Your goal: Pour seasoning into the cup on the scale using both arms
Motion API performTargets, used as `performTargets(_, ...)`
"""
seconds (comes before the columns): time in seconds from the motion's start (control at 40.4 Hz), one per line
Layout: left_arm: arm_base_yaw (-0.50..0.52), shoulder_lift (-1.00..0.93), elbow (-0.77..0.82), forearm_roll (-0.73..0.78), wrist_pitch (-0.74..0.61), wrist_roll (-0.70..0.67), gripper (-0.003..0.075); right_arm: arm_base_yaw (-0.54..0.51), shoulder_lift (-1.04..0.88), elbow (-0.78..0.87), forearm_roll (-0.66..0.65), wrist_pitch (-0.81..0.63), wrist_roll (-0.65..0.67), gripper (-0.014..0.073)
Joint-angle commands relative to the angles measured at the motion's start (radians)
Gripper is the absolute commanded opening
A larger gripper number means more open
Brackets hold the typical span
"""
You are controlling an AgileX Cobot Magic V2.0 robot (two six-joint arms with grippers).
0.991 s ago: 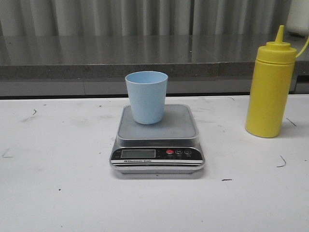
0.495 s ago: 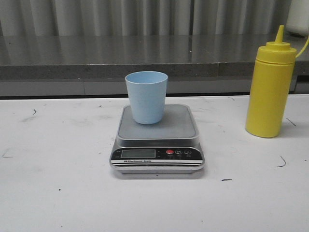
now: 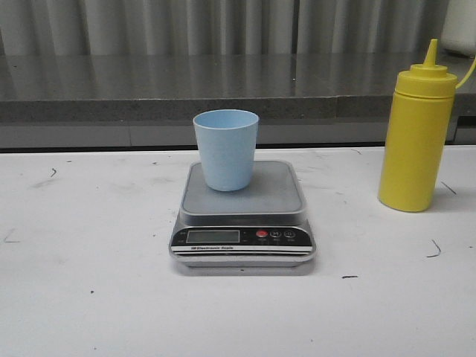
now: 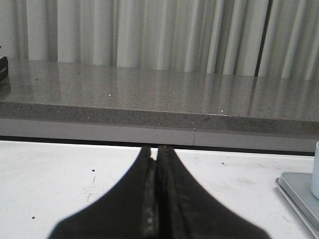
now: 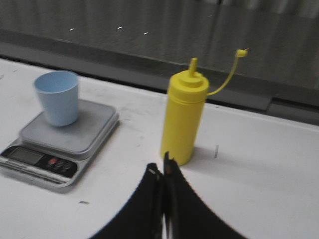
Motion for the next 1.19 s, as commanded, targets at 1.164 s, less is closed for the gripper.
performTargets(1.164, 0.0, -0.017, 0.024, -0.008, -0.086, -0.009, -0.002, -0.234, -0.178, 0.434, 0.079, -0.52, -0.028, -0.0067)
